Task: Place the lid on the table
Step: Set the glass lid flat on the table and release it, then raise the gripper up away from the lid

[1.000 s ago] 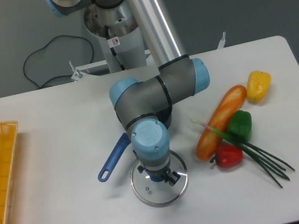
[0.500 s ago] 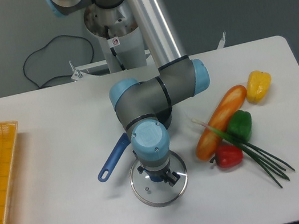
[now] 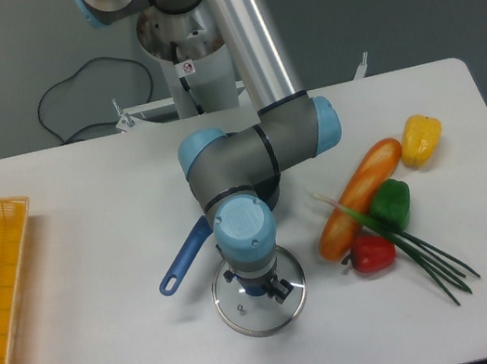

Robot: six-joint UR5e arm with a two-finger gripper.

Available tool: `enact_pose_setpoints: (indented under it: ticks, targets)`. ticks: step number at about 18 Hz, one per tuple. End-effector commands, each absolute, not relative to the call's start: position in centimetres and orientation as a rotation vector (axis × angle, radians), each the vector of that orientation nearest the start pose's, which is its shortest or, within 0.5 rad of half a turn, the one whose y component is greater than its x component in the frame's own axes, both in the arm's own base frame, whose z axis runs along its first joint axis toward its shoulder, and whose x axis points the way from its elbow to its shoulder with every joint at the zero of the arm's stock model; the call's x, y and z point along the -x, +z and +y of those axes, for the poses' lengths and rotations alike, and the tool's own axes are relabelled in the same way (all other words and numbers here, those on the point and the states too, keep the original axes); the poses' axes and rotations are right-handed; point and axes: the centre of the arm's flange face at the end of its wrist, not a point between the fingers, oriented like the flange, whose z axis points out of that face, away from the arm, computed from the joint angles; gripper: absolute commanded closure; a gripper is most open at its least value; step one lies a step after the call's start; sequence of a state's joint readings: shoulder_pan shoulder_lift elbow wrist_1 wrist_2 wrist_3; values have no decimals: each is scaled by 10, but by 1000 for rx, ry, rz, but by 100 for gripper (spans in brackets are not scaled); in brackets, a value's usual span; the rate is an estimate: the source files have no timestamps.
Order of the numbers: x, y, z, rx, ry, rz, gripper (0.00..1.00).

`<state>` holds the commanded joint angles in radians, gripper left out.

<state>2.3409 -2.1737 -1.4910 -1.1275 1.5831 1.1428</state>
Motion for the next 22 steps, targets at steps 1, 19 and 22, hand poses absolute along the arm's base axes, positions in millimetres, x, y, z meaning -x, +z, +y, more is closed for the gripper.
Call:
enact_pose_setpoints:
  ticks: [1, 19, 22]
  targets:
    - [373, 209, 574, 3141, -92, 596, 15]
    - [353, 298, 541, 3107, 106, 532, 0]
    - [354, 311, 531, 3107, 142, 528, 0]
